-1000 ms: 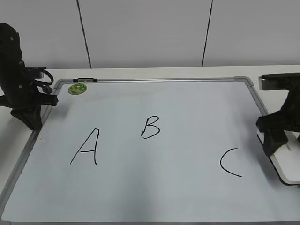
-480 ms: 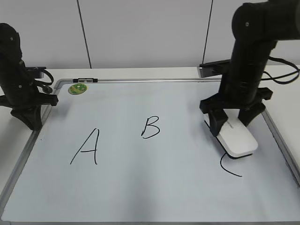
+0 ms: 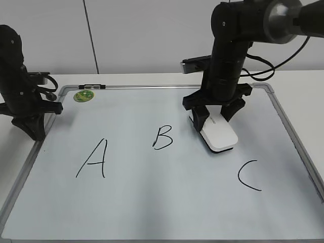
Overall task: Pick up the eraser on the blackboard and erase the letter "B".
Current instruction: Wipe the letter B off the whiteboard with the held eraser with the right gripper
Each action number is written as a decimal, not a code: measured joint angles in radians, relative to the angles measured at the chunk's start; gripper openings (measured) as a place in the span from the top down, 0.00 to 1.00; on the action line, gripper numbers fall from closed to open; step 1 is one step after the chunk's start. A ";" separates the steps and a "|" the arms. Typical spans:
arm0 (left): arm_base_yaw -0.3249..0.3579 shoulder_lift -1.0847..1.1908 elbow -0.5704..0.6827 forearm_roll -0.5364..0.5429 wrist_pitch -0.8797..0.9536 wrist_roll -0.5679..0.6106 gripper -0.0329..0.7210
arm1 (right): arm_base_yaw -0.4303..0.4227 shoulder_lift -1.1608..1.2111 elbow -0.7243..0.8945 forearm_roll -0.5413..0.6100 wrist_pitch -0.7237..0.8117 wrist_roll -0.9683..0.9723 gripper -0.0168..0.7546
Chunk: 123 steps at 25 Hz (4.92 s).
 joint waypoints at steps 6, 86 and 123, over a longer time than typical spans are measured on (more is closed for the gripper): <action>0.000 0.000 0.000 0.000 0.000 0.000 0.94 | 0.006 0.022 -0.033 0.017 0.005 -0.001 0.29; 0.000 0.000 0.000 0.008 -0.005 0.000 0.94 | 0.155 0.182 -0.211 -0.071 0.014 0.053 0.29; 0.000 0.000 0.000 -0.009 -0.006 0.002 0.94 | 0.139 0.165 -0.201 -0.122 0.012 0.108 0.29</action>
